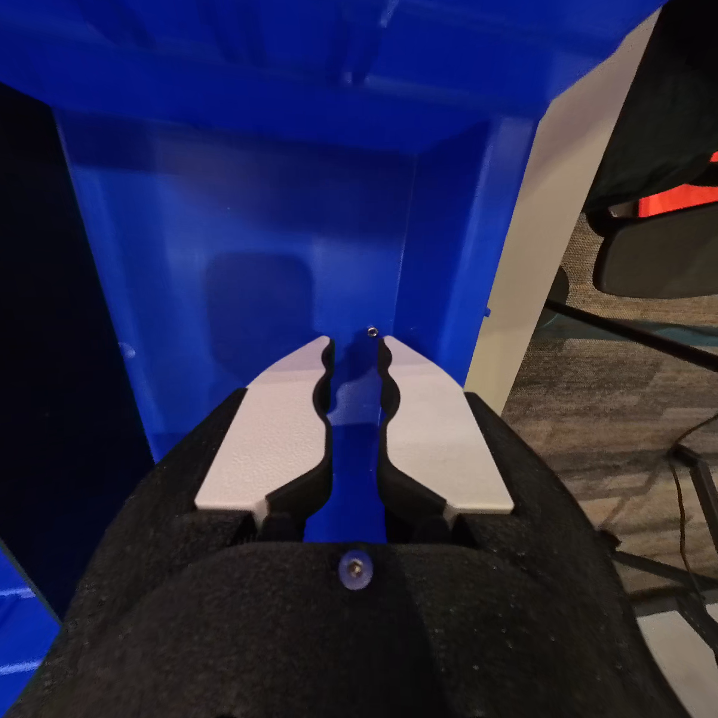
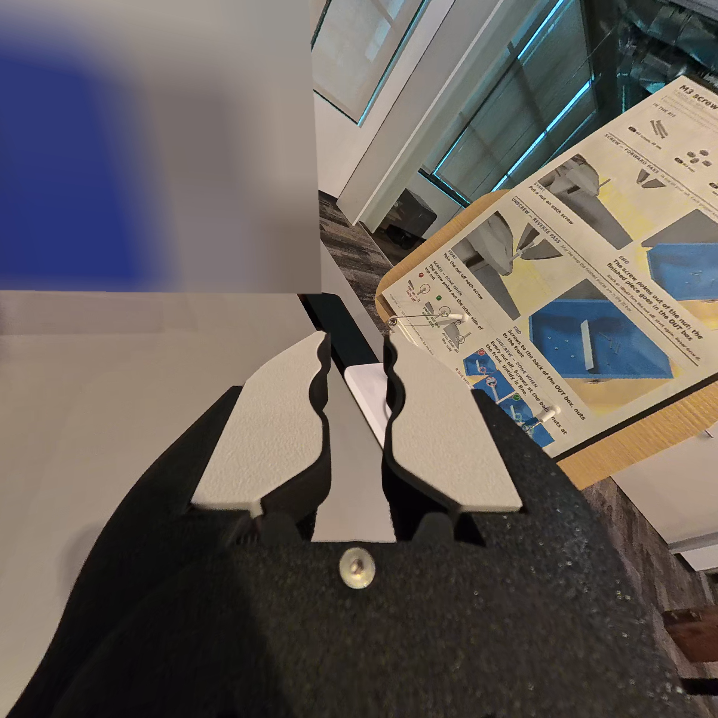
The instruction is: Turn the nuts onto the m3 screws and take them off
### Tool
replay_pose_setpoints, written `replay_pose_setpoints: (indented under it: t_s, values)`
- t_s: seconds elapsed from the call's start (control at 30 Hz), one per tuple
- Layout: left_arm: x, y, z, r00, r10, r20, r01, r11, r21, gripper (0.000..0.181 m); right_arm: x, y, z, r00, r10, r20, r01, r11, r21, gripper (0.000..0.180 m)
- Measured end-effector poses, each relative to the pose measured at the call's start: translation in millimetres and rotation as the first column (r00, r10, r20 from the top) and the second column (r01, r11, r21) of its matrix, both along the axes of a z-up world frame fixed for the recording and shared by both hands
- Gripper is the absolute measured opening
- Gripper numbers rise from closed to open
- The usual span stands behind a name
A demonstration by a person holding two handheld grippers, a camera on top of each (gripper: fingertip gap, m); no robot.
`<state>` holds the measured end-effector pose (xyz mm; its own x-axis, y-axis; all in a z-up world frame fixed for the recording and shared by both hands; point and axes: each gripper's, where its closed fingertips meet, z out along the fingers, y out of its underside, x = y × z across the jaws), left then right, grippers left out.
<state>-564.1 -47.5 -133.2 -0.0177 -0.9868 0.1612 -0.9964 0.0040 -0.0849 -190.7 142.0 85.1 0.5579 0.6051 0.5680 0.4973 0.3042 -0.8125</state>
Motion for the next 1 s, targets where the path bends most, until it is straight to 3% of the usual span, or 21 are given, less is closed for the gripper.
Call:
replay_pose_setpoints:
  t_s: [0.3,1.0]
  values:
    - [3,-2,-6,0.997,-0.073,0.002,0.073,0.995,-0.066,0.021,-1,-1,2,1.000,0.002,-0.008,-0.002,1.000,0.002,0.024]
    - [2,-2,-10,0.974,-0.227,0.009,0.227,0.974,-0.021,0.018,4,-2,11,1.000,-0.002,-0.022,0.003,1.000,0.028,0.023]
